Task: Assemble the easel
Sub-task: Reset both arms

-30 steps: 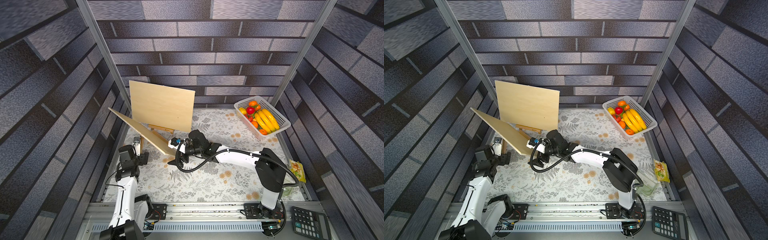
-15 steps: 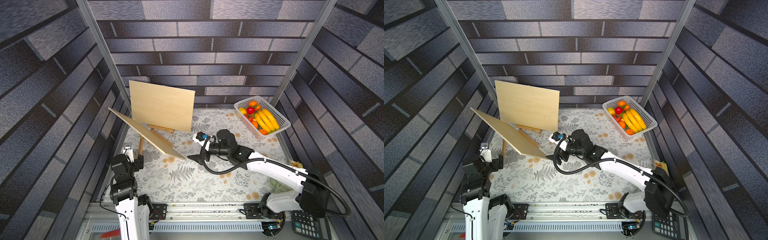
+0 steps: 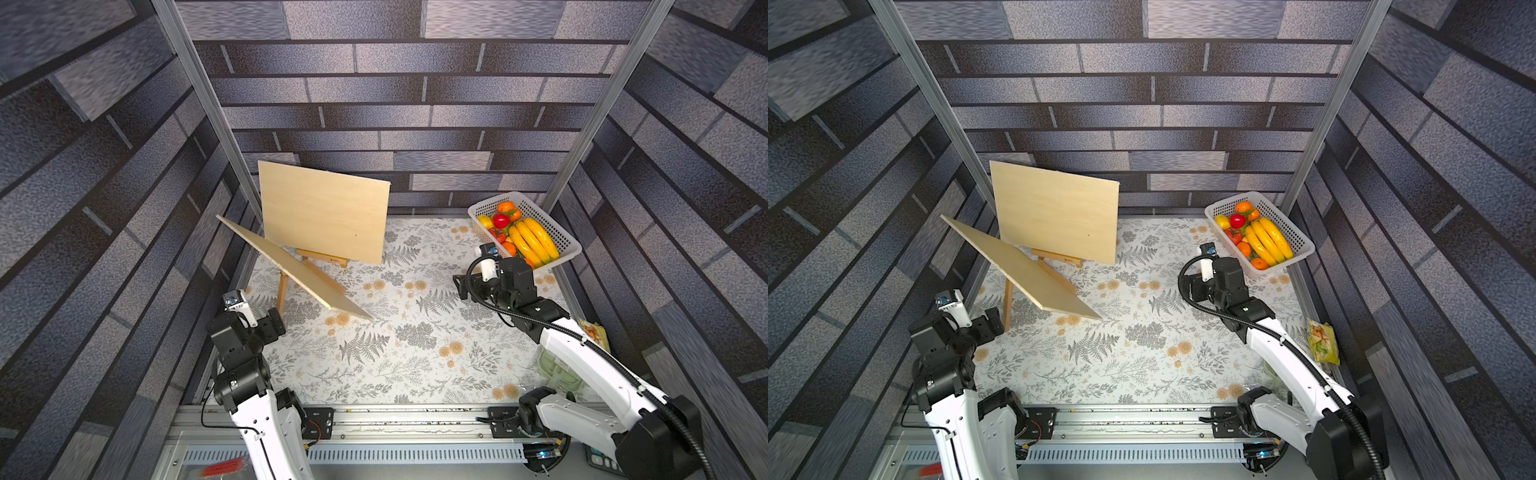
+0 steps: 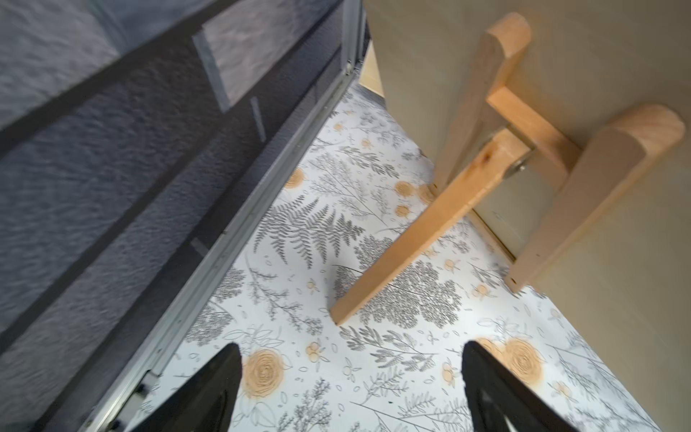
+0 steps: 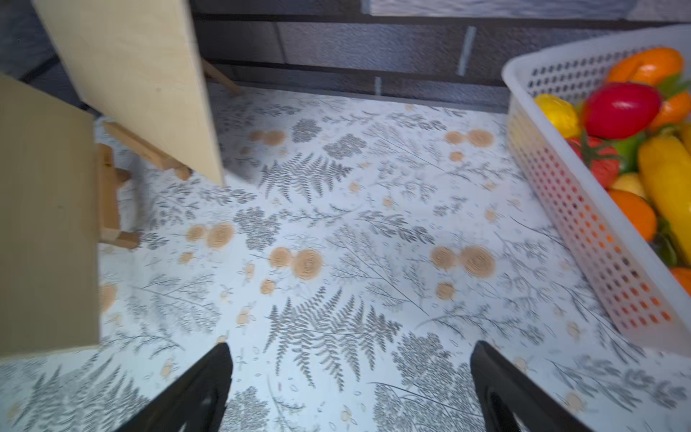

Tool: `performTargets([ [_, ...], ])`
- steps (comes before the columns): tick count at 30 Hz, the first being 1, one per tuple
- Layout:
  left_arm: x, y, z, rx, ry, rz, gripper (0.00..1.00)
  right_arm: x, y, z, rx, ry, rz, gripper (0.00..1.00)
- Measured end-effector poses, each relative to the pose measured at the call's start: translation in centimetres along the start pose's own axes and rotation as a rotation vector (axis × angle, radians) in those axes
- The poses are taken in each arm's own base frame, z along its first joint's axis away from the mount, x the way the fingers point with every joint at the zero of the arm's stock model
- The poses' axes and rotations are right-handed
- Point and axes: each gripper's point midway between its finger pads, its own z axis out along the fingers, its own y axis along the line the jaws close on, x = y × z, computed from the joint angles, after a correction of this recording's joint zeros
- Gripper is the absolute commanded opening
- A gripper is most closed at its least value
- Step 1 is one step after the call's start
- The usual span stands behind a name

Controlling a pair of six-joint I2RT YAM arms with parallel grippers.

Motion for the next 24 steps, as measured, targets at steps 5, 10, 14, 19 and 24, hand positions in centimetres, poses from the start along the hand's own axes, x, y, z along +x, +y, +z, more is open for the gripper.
performTargets([
  [5,1.6,-2.9,1.9,0.173,0.038,0.077,1.0,2.0,-3.4,0.9,0.09,0.022,0.021,1.0],
  [10,2.4,-4.2,4.1,0.298,0.003,0.02,1.0,2.2,-6.2,2.1,0.145,0.019,0.029,1.0],
  [14,3.1,-5.2,5.2,0.362,-0.025,0.005,1.0,2.2,-7.5,3.1,0.165,0.004,0.025,1.0],
  [19,2.8,-5.9,5.9,0.399,-0.09,0.028,1.0,3.1,-7.7,4.4,0.141,-0.015,0.022,1.0],
  [24,2.6,-6.0,7.3,0.42,-0.106,0.01,1.0,3.2,-8.0,5.1,0.123,-0.052,0.017,1.0],
])
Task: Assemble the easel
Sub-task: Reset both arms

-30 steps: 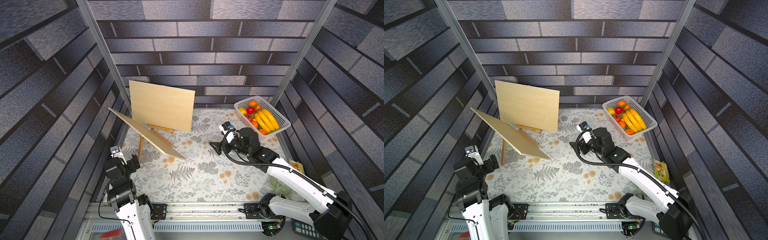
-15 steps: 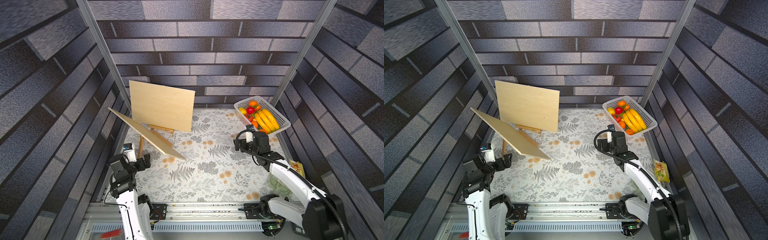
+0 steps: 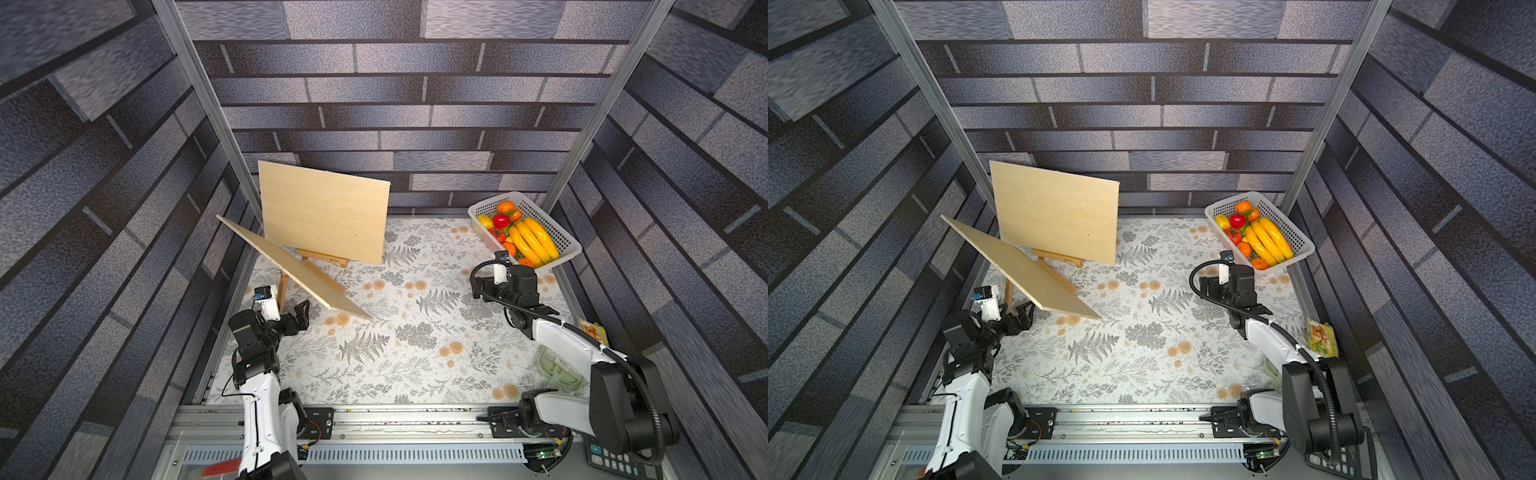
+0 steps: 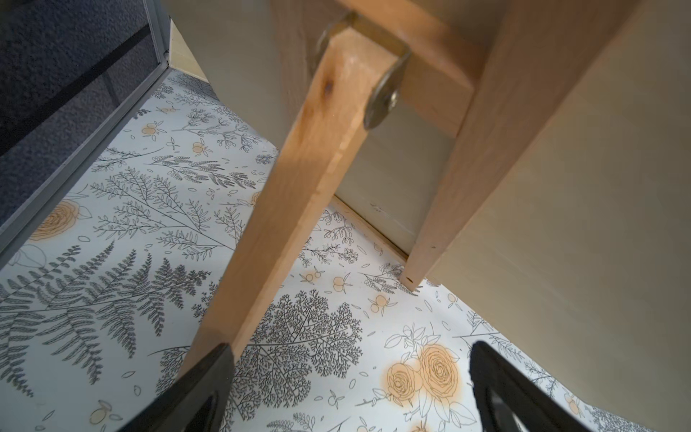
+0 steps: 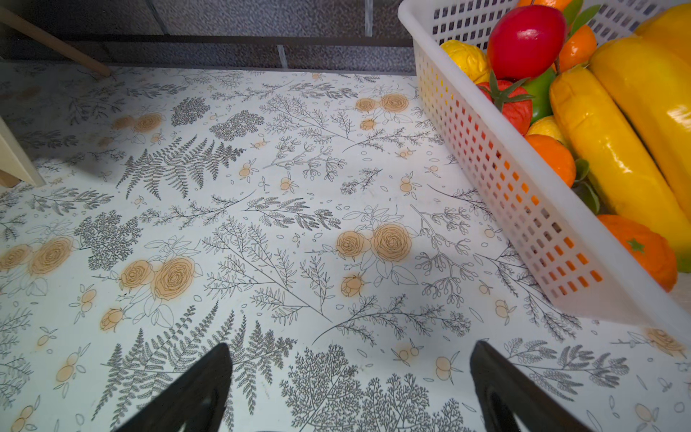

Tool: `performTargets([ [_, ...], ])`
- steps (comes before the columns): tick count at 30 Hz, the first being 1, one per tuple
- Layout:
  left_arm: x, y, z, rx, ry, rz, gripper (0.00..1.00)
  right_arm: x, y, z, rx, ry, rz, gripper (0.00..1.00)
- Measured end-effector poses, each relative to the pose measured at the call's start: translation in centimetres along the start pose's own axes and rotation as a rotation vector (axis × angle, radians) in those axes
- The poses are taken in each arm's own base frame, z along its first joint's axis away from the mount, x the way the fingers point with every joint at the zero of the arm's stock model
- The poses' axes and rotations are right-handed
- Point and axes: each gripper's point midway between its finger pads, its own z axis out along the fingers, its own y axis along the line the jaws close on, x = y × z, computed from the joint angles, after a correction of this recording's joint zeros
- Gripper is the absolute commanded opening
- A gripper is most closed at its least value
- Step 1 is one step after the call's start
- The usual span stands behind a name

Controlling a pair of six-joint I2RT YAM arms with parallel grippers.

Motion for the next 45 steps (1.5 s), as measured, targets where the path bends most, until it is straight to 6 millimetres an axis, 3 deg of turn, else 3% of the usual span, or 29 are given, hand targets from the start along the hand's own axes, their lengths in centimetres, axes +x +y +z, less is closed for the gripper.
performTargets([
  [8,-0.2,0.2,1.2,0.006,-0.051,0.006,1.0,0.1,-0.2,1.1,-0.003,-0.03,-0.058,1.0],
  [16,-0.2,0.4,1.9,-0.002,-0.081,0.028,1.0,3.1,-0.2,0.5,-0.002,-0.03,-0.08,1.0],
  [20,-0.1,0.4,2.1,-0.005,-0.079,0.017,1.0,2.6,0.0,0.5,-0.014,-0.055,-0.073,1.0],
  [23,-0.9,0.4,1.2,-0.032,-0.113,0.02,1.0,2.3,0.1,0.4,-0.017,-0.068,-0.056,0.99],
  [35,-5.6,0.1,-6.0,-0.211,-0.228,0.045,1.0,-0.5,0.9,-2.1,-0.049,-0.106,-0.025,1.0],
  [37,-5.4,0.2,-6.0,-0.221,-0.199,0.049,0.97,-1.4,1.2,-2.8,-0.066,-0.123,-0.02,1.0],
  [42,-3.3,2.3,-4.5,-0.269,-0.023,-0.032,1.0,-2.8,2.0,-4.2,-0.106,-0.139,-0.013,1.0],
  [45,-3.9,3.3,-5.4,-0.339,-0.03,-0.048,1.0,-3.1,2.2,-4.9,-0.112,-0.143,-0.014,1.0],
])
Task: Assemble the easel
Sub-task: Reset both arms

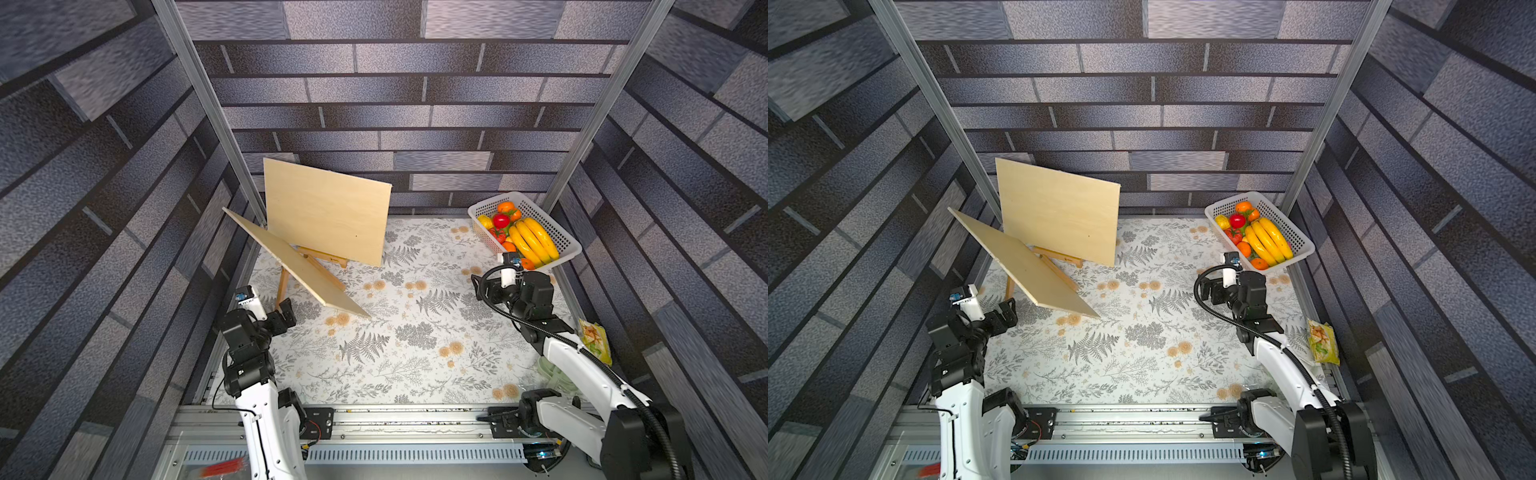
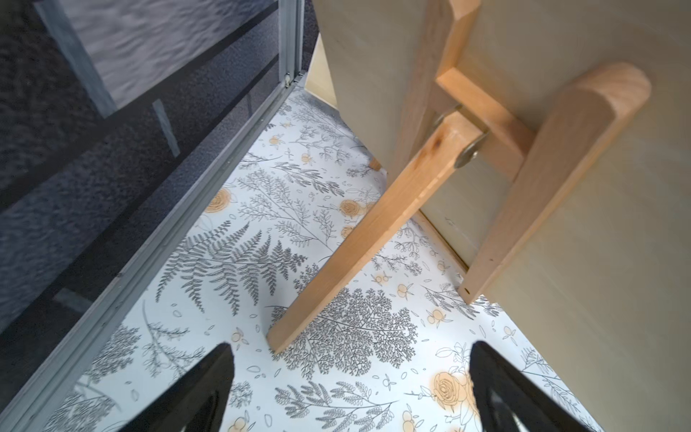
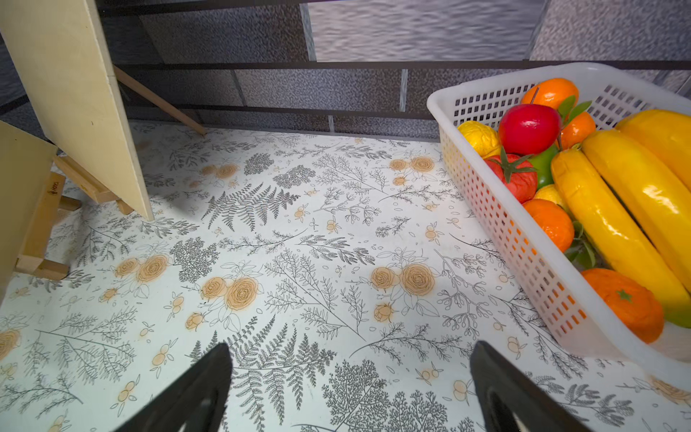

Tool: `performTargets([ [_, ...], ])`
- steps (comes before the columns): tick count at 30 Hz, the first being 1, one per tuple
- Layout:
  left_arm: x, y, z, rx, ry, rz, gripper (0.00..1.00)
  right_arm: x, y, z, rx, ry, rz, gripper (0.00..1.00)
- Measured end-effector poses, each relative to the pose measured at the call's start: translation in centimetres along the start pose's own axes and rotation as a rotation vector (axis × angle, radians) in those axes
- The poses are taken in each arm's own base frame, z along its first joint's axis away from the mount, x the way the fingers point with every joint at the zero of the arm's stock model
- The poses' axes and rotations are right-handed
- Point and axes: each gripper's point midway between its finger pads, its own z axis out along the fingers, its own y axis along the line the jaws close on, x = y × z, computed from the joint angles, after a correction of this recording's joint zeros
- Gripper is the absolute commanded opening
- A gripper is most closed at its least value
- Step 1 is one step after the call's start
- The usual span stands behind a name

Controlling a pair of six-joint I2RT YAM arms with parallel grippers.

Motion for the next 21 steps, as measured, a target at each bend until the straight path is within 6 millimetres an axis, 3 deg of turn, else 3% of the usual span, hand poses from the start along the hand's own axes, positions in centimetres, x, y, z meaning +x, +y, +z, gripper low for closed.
performTargets([
  [3,-1.4,1.3,-0.7,-0.062,-0.044,-0.04,1.0,0.4,0.1,-0.1,-0.002,0.021,0.003,1.0],
  [6,-1.9,2.9,0.0,-0.116,-0.05,-0.102,1.0,1.2,0.0,0.1,0.0,0.053,0.009,1.0],
  [13,-1.9,6.1,4.3,-0.201,-0.077,-0.265,1.0,4.0,-0.7,1.8,0.014,0.143,0.012,1.0],
  [21,-0.9,3.7,9.6,-0.127,-0.087,-0.231,1.0,5.3,-1.5,4.3,0.031,0.186,0.01,1.0],
])
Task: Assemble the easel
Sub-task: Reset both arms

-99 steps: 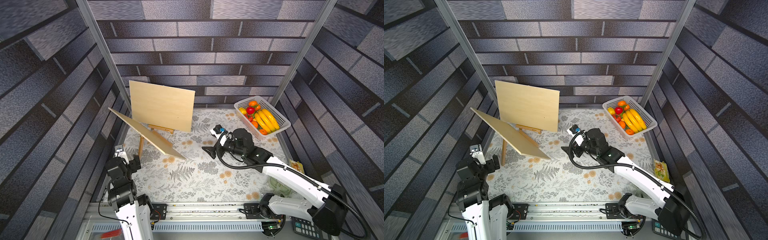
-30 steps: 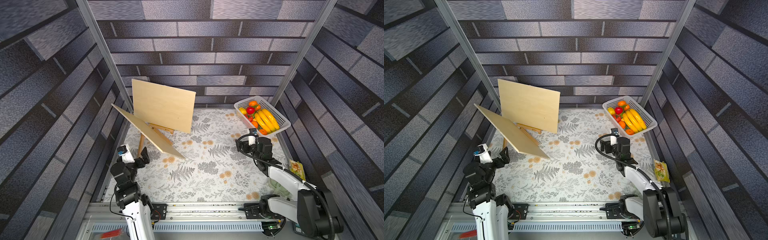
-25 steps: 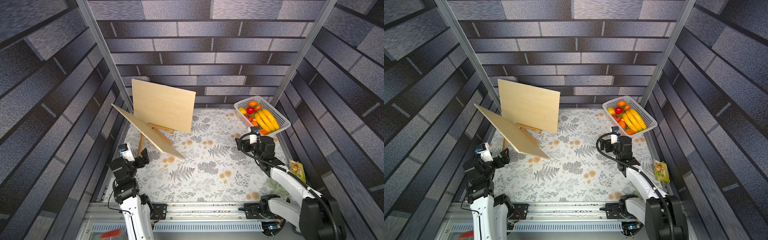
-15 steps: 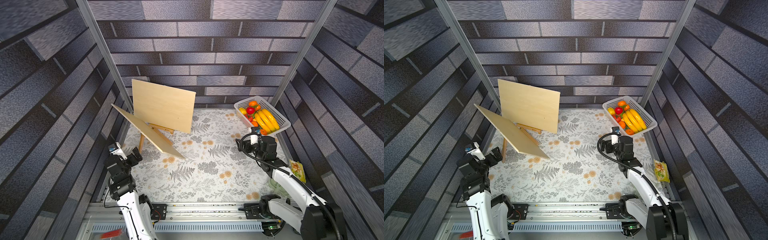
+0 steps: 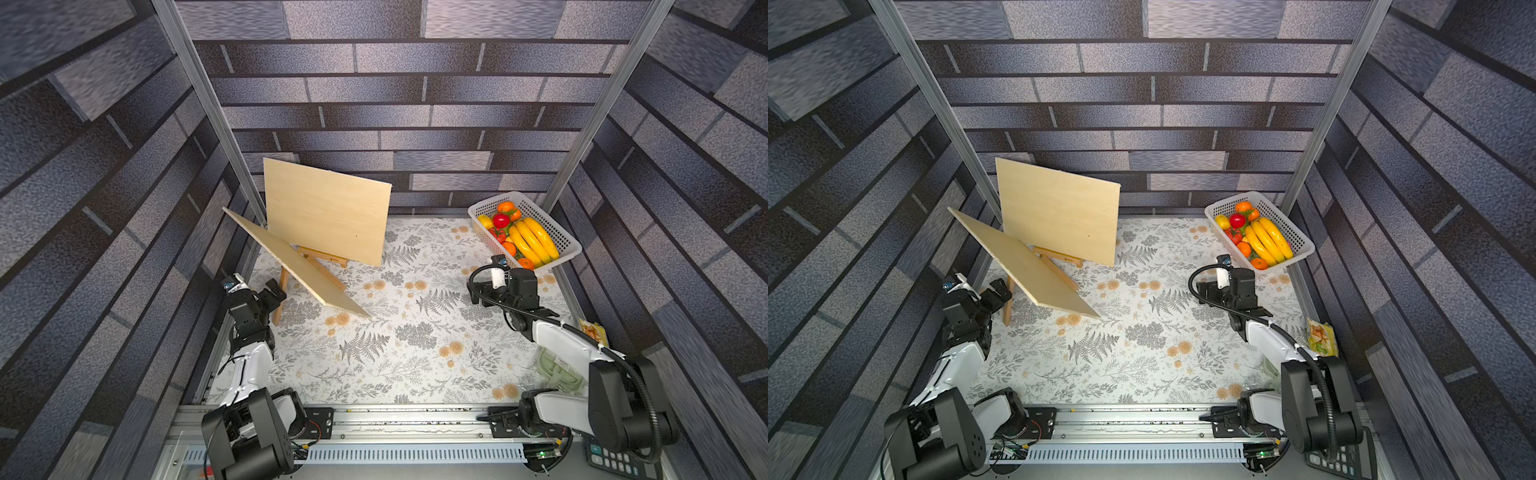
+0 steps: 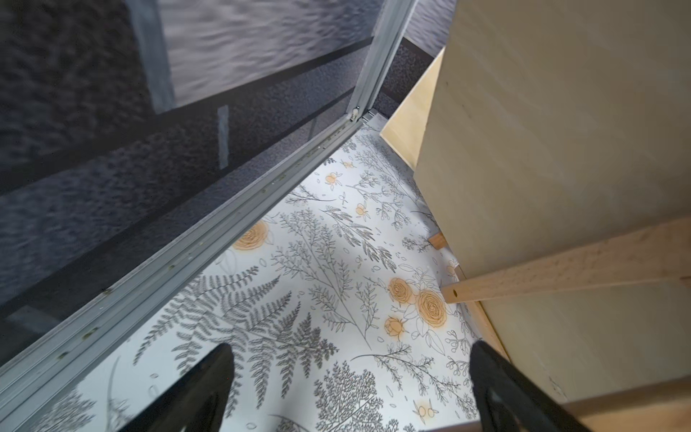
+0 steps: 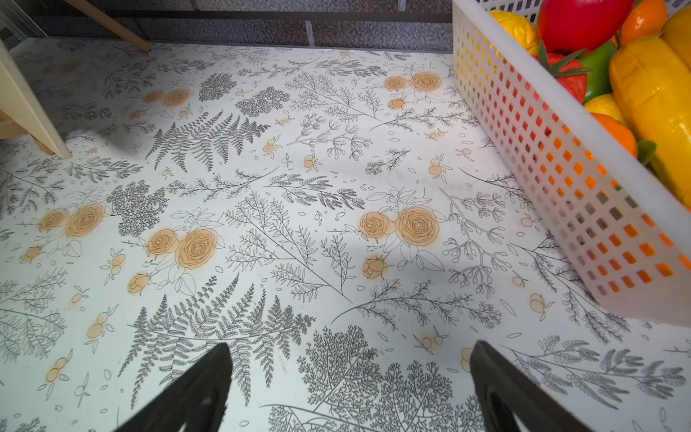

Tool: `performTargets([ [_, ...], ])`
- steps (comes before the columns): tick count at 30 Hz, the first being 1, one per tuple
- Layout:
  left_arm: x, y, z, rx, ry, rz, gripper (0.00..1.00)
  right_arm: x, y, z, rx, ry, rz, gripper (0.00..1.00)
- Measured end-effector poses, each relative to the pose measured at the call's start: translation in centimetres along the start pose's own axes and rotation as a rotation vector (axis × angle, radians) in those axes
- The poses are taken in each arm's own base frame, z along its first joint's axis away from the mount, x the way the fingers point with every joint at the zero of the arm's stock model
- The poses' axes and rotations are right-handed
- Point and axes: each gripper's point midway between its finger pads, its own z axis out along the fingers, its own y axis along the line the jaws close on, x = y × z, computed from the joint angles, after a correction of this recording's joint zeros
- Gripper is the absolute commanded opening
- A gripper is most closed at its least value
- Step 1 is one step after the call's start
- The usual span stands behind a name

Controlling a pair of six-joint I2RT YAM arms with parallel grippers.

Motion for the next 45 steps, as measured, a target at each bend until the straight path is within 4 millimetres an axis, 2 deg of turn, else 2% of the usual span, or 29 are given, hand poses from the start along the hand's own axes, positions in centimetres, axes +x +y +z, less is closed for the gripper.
performTargets([
  [4,-0.3,-0.7,1.6,0.004,-0.047,0.024,1.0,-0.9,-0.1,0.7,0.0,-0.018,-0.009,1.0],
  [7,0.4,-1.5,2.4,0.021,-0.054,0.043,1.0,-1.3,-0.1,1.2,-0.004,-0.028,-0.012,1.0],
  [10,2.1,-2.0,3.0,0.043,-0.044,0.059,1.0,-1.2,-0.2,1.6,-0.006,-0.024,-0.011,1.0],
  [12,4.0,-1.8,3.4,0.046,-0.02,0.063,1.0,-0.9,-0.2,2.1,-0.008,-0.01,-0.009,1.0],
  [15,5.7,-1.6,3.9,0.046,0.014,0.068,1.0,-1.1,-0.3,2.6,-0.009,-0.002,-0.01,1.0],
  [20,4.7,-2.8,3.8,0.084,-0.037,0.101,1.0,-1.4,-0.1,2.7,-0.017,-0.006,-0.016,1.0],
  [24,4.7,-4.9,3.2,0.15,-0.087,0.173,1.0,-1.4,-0.1,2.7,-0.022,-0.006,-0.018,1.0],
  [28,6.8,-6.2,3.0,0.208,-0.098,0.244,1.0,-1.1,0.0,2.6,-0.023,-0.012,-0.023,1.0],
  [31,8.9,-5.5,2.9,0.198,-0.055,0.263,1.0,-0.6,0.0,2.5,-0.023,-0.009,-0.023,1.0],
  [39,6.9,-5.8,2.6,0.23,-0.132,0.252,1.0,-0.9,0.1,2.5,-0.027,-0.034,-0.033,1.0],
  [45,6.6,-5.9,2.6,0.253,-0.135,0.25,1.0,0.1,0.2,2.1,-0.033,-0.04,-0.037,1.0],
])
